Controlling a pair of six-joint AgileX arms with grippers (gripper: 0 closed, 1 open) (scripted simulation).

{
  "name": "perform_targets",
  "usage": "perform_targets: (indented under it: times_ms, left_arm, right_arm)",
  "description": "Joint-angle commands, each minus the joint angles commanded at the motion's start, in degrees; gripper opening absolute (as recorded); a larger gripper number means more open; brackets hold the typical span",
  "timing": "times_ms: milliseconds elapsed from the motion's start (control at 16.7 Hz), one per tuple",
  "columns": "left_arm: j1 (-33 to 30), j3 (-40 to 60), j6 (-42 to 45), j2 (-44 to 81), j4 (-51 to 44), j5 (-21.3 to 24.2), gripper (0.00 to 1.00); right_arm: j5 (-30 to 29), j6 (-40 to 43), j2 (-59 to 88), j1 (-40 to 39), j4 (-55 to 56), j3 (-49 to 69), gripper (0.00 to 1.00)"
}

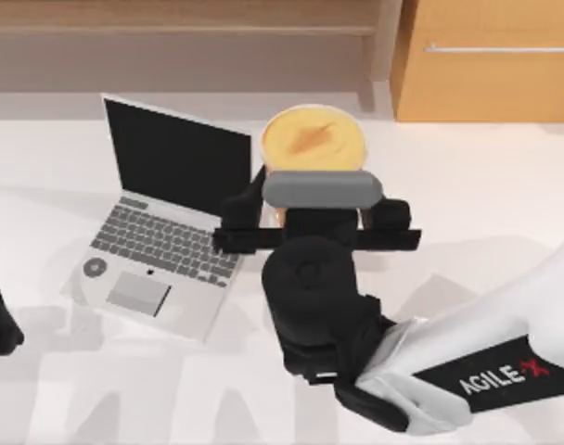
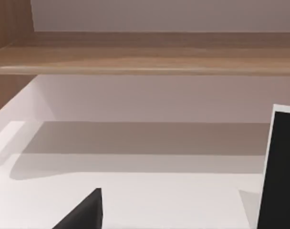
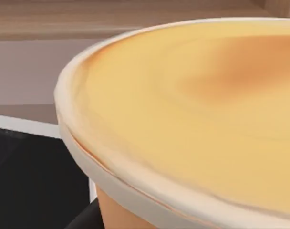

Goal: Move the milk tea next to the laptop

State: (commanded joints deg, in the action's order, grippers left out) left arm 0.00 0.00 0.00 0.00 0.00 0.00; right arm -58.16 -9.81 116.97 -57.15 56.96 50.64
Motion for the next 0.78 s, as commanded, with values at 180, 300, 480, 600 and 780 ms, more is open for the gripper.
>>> perform_targets:
  times_ms: [180, 300, 480, 600, 780]
  left_arm:
    - [0.0, 0.0, 0.0, 0.0, 0.0, 0.0, 1.00]
    - [0.0, 0.0, 0.0, 0.0, 0.0, 0.0, 1.00]
    - [0.0, 0.0, 0.0, 0.0, 0.0, 0.0, 1.00]
    - [0.0, 0.0, 0.0, 0.0, 0.0, 0.0, 1.00]
    - [0.0, 0.0, 0.0, 0.0, 0.0, 0.0, 1.00]
  right_arm:
    - [-0.1, 0.1, 0.9, 0.1, 1.2, 0.2, 0.00]
    - [-0.1, 0.1, 1.5, 0.1, 2.1, 0.3, 0.00]
    - [-0.2, 0.1, 2.5, 0.0, 3.4, 0.2, 0.00]
    - [-0.2, 0.0, 3.5, -0.1, 3.8, -0.2, 0.00]
    - [-0.2, 0.0, 4.7, -0.1, 3.6, -1.2, 0.00]
